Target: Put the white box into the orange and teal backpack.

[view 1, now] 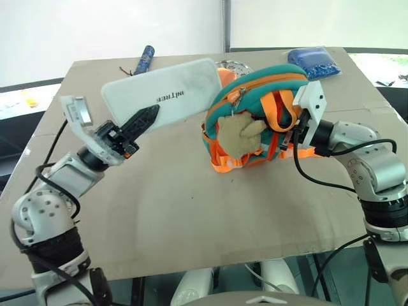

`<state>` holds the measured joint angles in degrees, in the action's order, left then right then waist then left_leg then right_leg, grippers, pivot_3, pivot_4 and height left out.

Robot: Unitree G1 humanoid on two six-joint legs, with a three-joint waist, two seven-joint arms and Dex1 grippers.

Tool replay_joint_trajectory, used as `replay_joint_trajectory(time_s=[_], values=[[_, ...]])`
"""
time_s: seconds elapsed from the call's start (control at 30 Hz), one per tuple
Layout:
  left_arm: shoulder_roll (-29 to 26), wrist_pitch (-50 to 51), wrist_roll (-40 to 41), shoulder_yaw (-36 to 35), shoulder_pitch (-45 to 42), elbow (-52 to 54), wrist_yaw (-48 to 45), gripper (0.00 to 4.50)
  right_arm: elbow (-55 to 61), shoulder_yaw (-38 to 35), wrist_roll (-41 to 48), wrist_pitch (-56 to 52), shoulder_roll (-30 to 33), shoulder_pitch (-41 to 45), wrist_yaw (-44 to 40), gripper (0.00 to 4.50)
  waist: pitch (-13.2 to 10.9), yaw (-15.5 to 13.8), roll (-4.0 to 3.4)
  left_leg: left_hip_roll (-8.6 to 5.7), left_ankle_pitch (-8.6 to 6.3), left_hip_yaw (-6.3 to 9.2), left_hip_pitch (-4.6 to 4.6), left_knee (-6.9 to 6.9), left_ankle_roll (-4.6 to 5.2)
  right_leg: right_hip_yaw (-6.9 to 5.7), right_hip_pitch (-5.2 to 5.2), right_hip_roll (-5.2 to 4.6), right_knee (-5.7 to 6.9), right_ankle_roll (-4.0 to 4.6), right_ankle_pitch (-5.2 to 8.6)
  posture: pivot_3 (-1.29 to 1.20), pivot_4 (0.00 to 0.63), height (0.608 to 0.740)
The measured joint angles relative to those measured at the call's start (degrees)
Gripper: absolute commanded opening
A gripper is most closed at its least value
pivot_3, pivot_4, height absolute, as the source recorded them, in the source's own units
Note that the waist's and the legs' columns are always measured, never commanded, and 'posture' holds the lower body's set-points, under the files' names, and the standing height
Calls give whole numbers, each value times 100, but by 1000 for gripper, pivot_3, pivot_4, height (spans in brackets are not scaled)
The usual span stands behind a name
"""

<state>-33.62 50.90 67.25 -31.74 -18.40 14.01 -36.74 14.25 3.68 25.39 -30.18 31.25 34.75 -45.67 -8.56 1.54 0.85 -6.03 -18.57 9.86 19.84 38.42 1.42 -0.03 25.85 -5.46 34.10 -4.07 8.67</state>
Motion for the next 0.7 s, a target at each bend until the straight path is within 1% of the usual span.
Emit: replay_joint_trajectory(time_s=[0.13, 0.27, 0.37, 0.43, 0.5, 0.7], values=[[-256, -5, 157, -47, 89, 13, -230, 1172, -97, -2, -28, -43, 45, 21, -5, 42, 0, -50, 0, 13, -1, -11, -10, -2, -1, 9, -5, 14, -5, 4, -2, 0, 150, 733], [-467, 50, 612, -378, 153, -149, -269, 1172, -248, -2, -95, -41, 44, 157, 0, 42, 0, -61, 0, 14, -1, -10, -6, -7, -2, 9, 0, 15, -13, 4, -2, 0, 150, 733], [-684, 63, 678, -436, 337, -160, -541, 1172, -409, -2, -165, 37, 43, 211, -21, 42, 0, -62, -1, 14, -2, -14, -6, -9, -3, 9, 0, 15, -16, 4, -2, 0, 150, 733], [-698, 71, 675, -373, 412, -144, -670, 1172, -478, -2, -222, 68, 43, 236, -40, 42, 0, -86, -1, 14, -2, -10, -5, -8, -3, 7, -1, 15, -15, 5, -2, 0, 150, 733], [-696, -45, 594, -333, 465, -82, -783, 1172, -564, 0, -246, 102, 43, 294, -86, 42, 0, -95, -1, 14, -2, -10, -5, -7, -3, 5, -2, 15, -14, 8, -5, 0, 150, 733], [-619, -970, -412, 264, 602, 233, -1258, 1172, -592, -1, -240, 143, 71, 291, -253, 42, 0, -97, 0, 16, -2, -13, -5, -6, -3, 7, -3, 16, -15, 12, -7, 0, 150, 733]])
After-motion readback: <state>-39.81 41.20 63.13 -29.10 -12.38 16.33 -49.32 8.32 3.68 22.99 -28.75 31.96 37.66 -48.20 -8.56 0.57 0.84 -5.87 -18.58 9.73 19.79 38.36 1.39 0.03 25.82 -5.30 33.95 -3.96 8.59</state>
